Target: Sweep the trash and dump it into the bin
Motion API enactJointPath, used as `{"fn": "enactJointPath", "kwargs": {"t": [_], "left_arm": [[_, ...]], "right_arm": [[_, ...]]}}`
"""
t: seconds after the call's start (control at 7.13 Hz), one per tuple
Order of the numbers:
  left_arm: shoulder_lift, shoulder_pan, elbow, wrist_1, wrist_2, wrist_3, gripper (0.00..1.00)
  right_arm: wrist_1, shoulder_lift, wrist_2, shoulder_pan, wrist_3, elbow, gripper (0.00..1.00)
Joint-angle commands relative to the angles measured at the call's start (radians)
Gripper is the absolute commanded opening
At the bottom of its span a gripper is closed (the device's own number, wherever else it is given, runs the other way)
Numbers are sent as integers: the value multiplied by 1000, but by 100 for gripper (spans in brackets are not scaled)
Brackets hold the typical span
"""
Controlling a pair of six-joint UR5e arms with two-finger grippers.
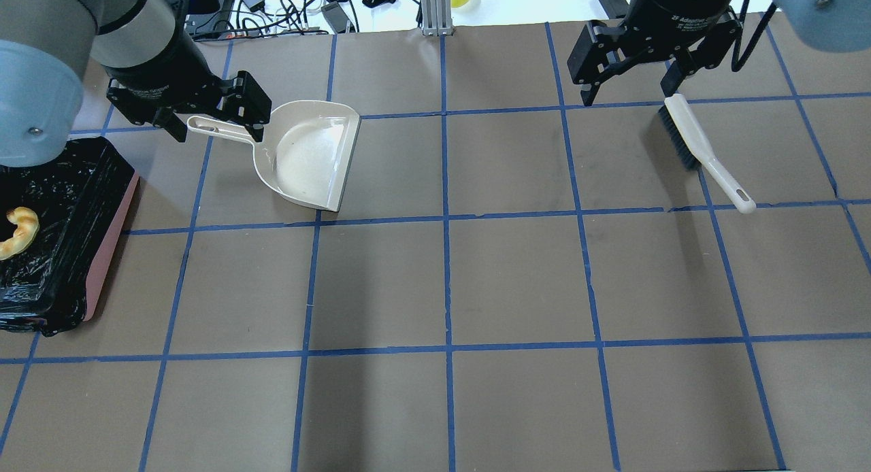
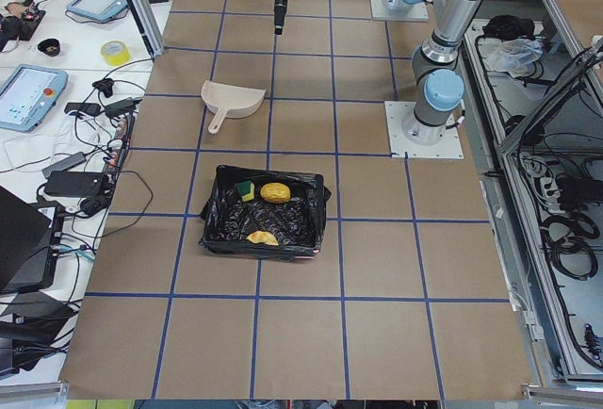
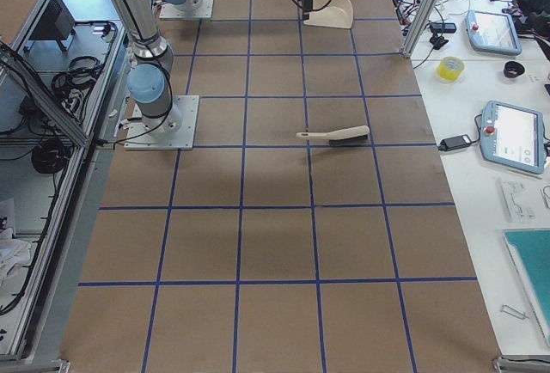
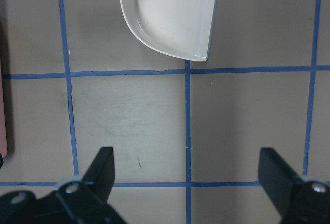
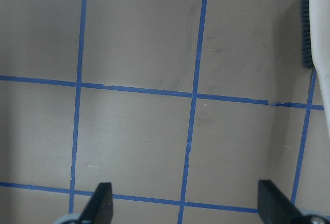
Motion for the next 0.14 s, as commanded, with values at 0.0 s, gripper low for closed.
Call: {"fn": "enactJointPath", "kwargs": {"t": [0.0], "left_arm": [[7, -2, -4, -16, 1, -1, 100]], "right_arm": [[0, 0, 0, 0, 0, 0, 100]]}}
